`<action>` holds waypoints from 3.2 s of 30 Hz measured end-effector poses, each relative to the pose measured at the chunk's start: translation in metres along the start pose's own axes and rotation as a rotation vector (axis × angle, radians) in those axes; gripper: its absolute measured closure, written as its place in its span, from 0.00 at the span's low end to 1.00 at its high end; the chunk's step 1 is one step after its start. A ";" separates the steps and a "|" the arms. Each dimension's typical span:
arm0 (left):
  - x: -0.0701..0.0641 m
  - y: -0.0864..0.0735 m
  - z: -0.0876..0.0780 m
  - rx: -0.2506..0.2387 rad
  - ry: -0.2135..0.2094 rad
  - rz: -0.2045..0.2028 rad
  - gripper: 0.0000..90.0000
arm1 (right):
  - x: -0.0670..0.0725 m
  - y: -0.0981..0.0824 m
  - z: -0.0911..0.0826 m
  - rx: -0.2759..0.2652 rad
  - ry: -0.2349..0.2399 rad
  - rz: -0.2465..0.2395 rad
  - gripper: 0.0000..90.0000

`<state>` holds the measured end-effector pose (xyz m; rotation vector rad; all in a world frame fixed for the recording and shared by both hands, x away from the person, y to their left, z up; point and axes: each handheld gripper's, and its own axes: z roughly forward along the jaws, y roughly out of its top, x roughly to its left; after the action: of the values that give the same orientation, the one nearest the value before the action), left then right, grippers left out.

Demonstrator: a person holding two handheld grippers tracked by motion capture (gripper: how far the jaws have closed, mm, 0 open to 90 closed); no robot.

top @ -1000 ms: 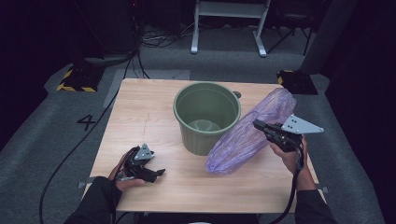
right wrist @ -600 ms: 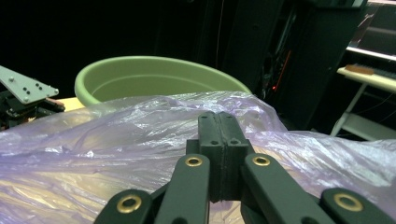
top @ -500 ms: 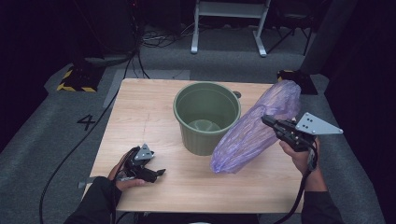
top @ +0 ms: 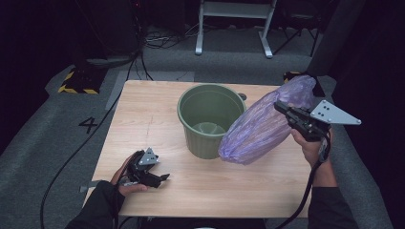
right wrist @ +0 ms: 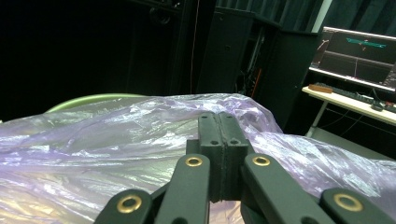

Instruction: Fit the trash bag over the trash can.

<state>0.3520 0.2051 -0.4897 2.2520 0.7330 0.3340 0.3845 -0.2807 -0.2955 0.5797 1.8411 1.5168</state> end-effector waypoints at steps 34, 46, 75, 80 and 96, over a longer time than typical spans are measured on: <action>0.012 0.159 -0.090 -0.458 0.049 0.103 0.22 | -0.013 0.039 0.078 0.109 -0.122 -0.025 1.00; -0.011 0.216 -0.052 -0.359 -0.029 0.201 0.22 | 0.001 0.036 0.100 0.129 -0.094 -0.035 1.00; -0.006 0.221 -0.012 -0.134 0.135 0.319 0.99 | 0.045 0.005 0.076 0.159 0.052 -0.047 0.40; 0.002 0.218 -0.010 -0.138 0.134 0.274 1.00 | 0.042 -0.002 0.056 0.193 0.006 -0.053 0.23; 0.018 0.218 -0.009 -0.181 0.105 0.216 1.00 | 0.040 -0.079 0.051 0.343 -0.055 -0.101 0.32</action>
<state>0.4508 0.0967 -0.3275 2.1564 0.4916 0.6025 0.4010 -0.2357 -0.3855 0.6680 2.0693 1.1156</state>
